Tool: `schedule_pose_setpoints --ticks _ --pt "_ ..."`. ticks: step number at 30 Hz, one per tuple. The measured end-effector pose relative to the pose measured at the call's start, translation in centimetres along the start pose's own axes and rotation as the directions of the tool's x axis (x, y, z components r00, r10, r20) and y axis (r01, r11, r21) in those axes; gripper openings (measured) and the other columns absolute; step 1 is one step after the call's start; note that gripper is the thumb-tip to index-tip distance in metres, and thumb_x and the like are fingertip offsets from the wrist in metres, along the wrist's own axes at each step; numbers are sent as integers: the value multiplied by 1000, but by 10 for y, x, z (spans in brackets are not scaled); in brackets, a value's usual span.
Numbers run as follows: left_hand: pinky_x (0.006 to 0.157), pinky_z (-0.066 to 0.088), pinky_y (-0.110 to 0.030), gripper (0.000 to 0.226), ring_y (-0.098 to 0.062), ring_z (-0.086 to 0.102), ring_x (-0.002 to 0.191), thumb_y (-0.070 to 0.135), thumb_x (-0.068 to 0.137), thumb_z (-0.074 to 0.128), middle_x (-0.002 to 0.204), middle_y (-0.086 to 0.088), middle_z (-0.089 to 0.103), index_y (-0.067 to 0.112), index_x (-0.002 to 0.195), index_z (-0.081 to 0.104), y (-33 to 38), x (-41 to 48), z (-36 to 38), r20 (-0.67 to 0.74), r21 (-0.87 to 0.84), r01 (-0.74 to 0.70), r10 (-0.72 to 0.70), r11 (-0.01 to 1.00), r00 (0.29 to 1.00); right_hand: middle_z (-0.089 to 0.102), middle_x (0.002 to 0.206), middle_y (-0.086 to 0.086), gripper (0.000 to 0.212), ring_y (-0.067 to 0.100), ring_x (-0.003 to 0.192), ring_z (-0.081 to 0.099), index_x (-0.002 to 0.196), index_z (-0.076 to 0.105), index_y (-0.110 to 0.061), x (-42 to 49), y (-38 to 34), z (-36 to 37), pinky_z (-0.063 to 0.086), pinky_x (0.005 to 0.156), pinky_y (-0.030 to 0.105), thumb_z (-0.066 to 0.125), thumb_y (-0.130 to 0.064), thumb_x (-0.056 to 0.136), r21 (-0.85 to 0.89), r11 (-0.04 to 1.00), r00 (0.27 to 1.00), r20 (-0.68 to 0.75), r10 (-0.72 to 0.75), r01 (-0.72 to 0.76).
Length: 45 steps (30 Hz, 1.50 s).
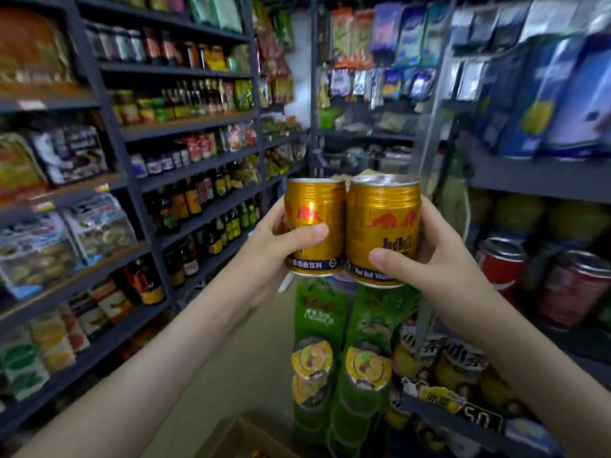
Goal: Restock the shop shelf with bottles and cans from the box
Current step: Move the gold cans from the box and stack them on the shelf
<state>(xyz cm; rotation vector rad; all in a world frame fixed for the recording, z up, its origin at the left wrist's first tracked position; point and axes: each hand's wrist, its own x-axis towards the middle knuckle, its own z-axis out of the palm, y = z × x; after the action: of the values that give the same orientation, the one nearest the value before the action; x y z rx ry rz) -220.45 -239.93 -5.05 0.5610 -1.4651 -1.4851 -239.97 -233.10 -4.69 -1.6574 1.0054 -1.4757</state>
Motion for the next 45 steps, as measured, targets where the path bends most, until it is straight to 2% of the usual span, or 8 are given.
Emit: schedule_pose_setpoints --ticks 5,18,22,28,32,35,40,45 --pt "68 55 -27 50 -18 69 86 14 64 78 95 1 71 20 110 58 40 17 53 27 85 -120 119 989 993 68 111 -13 66 6 102 66 128 50 -27 -1 -48 -46 52 76 17 77 -23 67 -69 991 993 -39 -114 111" --pt "79 57 -30 52 -10 71 87 27 62 82 95 6 74 21 110 63 103 50 293 122 196 -346 327 918 937 72 99 -13 50 6 94 68 111 58 -27 -48 -134 -237 54 72 20 82 -28 67 -265 926 913 -236 -334 271" --pt "80 56 -29 48 -9 69 88 24 65 86 96 6 72 22 108 64 82 59 367 65 141 -345 339 928 939 72 104 -8 40 12 101 67 115 57 -20 -53 -134 -291 54 82 28 73 -23 79 -247 937 871 -365 -327 249" --pt "78 54 -28 50 -7 66 91 29 64 86 96 11 70 29 107 61 52 78 435 140 73 -286 274 955 951 62 128 1 72 21 119 58 134 48 -18 -88 -133 -354 44 102 49 77 -41 72 -323 928 817 -474 -329 186" --pt "84 54 -31 50 -6 65 93 29 65 86 98 13 70 30 109 61 40 99 452 219 38 -221 208 974 953 71 108 -3 49 16 103 67 118 57 -22 -111 -134 -381 54 87 34 74 -26 72 -399 912 787 -532 -311 91" --pt "89 54 -38 60 -10 65 97 30 66 86 104 11 68 28 119 57 31 114 464 258 45 -173 156 984 954 71 108 -6 61 15 105 66 122 56 -23 -121 -136 -399 55 83 28 83 -30 68 -426 904 770 -564 -299 39" --pt "61 44 -18 75 -2 59 91 39 66 84 114 12 62 24 130 48 22 126 487 288 97 -179 145 979 947 70 112 -6 56 13 105 66 120 57 -30 -138 -145 -435 50 93 38 82 -35 69 -464 884 745 -610 -269 -61" --pt "62 43 -20 60 -5 62 92 39 65 83 103 13 66 29 118 55 13 130 513 329 130 -211 159 969 931 71 106 -5 62 11 98 67 119 58 -24 -159 -156 -486 51 85 29 78 -39 62 -460 868 724 -662 -194 -188"
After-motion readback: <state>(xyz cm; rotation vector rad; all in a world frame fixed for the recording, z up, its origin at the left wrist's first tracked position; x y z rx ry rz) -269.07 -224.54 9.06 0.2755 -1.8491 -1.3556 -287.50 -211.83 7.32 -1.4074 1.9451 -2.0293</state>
